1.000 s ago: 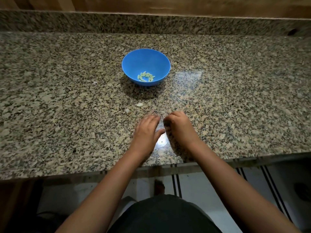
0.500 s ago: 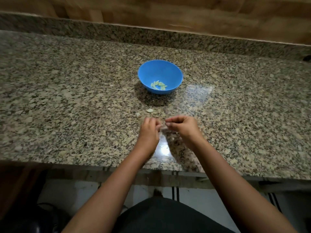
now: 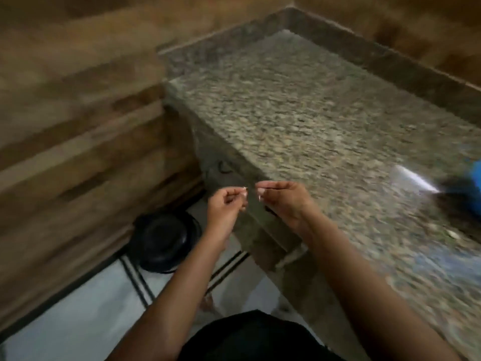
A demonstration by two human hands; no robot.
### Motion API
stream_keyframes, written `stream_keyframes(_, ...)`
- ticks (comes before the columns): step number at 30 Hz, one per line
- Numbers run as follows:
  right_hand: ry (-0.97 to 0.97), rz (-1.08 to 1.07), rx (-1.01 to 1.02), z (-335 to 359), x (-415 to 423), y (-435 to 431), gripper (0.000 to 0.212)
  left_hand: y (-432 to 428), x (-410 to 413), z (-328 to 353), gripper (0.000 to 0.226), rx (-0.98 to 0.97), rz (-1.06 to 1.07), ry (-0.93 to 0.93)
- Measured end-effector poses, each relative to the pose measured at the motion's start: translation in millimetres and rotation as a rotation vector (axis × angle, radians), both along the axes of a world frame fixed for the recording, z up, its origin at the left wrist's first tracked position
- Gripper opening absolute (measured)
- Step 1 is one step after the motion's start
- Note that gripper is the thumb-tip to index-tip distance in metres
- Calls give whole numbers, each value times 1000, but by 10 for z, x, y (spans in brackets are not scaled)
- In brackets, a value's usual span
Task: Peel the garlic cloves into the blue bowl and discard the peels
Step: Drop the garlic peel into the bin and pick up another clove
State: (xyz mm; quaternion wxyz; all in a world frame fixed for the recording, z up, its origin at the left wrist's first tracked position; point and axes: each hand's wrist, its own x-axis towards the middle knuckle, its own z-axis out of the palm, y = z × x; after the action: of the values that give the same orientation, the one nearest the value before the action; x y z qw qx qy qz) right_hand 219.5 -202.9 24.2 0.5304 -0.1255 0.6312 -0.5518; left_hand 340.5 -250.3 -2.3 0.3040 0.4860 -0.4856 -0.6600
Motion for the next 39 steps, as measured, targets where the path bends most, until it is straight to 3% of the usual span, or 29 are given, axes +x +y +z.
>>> stream_keyframes(7, 22, 211, 58, -424, 1021, -1284, 20, -878, 1248, -373, 8, 83, 246, -124)
stream_keyframes(15, 10, 405, 245, -1216, 1694, -2218, 26, -1485, 1971, -1084, 19, 295, 477, -199)
stream_keyframes(19, -12, 446, 373, -1713, 1833, -2479, 19, -1740, 2077, -1476, 12, 366, 468, -255)
stream_keyframes(21, -22, 420, 431, -1962, 1878, -2563, 11, -1831, 2053, -1694, 19, 413, 444, -287)
stream_keyframes(23, -4, 388, 474, -2221, 1899, -2615, 23, -1871, 2000, -1931, 22, 466, 392, -320)
stream_keyframes(28, 0, 351, 565, -2776, 1914, -2680, 33, -1942, 1774, -2465, 15, 584, 411, -269)
stream_keyframes(30, 13, 320, 590, -2938, 1963, -2689, 29, -2072, 1660, -2528, 34, 597, 425, -282)
stream_keyframes(32, 5, 336, 594, -3063, 2088, -2713, 14, -2191, 1560, -2569, 51, 762, 488, -144)
stream_keyframes(34, 7, 405, 596, -3038, 2204, -2709, 39, -2257, 1474, -2648, 61, 929, 505, 59)
stream_keyframes(37, -51, 484, 584, -2936, 2247, -2662, 49, -2324, 1405, -2641, 64, 999, 543, 217)
stream_keyframes(38, -88, 468, 576, -2932, 2215, -2660, 50, -2328, 1374, -2551, 60, 983, 590, 234)
stream_keyframes(39, -125, 444, 571, -2882, 2189, -2675, 52, -2320, 1372, -2501, 55, 901, 584, 112)
